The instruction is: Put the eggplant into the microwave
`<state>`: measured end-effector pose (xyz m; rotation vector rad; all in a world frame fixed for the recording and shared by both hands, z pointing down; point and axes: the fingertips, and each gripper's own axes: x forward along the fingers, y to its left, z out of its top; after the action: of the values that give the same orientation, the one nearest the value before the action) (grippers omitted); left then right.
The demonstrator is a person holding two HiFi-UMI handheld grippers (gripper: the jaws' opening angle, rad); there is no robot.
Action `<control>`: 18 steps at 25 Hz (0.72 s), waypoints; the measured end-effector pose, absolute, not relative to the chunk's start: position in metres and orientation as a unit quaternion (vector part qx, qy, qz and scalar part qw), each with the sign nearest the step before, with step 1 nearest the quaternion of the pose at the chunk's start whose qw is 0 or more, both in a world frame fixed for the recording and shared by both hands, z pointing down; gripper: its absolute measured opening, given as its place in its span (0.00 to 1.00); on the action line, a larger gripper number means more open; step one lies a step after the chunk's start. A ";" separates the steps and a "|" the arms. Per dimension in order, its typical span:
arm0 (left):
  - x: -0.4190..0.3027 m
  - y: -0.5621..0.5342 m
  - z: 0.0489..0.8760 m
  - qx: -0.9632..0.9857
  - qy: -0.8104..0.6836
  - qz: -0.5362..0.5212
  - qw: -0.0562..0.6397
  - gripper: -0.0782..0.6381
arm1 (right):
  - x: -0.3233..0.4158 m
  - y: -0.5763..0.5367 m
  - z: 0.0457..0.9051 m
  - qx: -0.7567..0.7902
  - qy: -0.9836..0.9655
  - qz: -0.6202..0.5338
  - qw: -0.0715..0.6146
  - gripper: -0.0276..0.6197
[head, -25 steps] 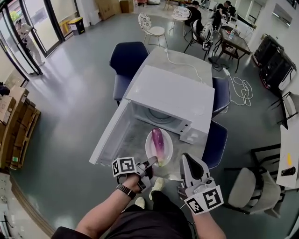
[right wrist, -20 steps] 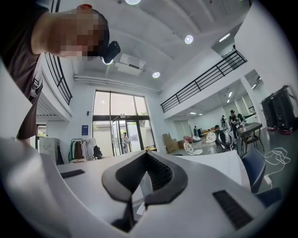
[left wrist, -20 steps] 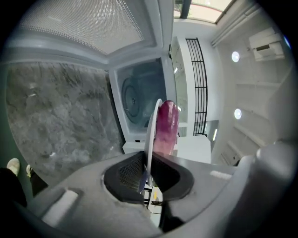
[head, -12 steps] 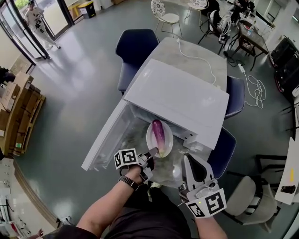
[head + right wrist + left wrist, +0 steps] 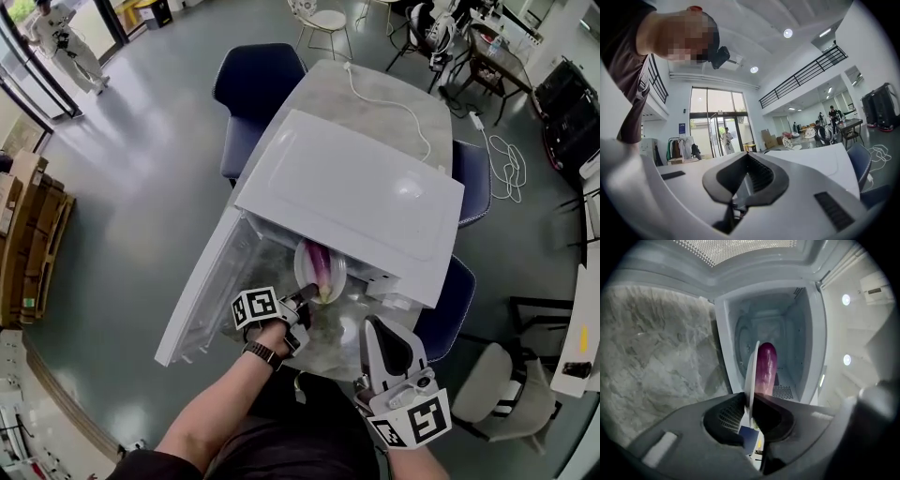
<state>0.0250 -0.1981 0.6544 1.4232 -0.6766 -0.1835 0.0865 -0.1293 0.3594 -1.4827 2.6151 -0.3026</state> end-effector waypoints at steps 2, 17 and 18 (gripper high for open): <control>0.026 -0.204 0.659 0.636 -0.302 -0.086 0.705 0.15 | 0.085 -0.131 0.364 -0.494 0.861 -0.102 0.059 0.05; 0.031 -0.236 0.680 0.614 -0.303 -0.095 0.722 0.15 | 0.086 -0.145 0.372 -0.514 0.850 -0.100 0.063 0.05; 0.031 -0.239 0.680 0.615 -0.305 -0.095 0.721 0.15 | 0.086 -0.145 0.372 -0.514 0.850 -0.100 0.063 0.05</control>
<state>0.0306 -0.2386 0.6804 1.3578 -0.6734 -0.2102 0.0863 -0.1448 0.3721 -1.5526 2.5667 -0.3027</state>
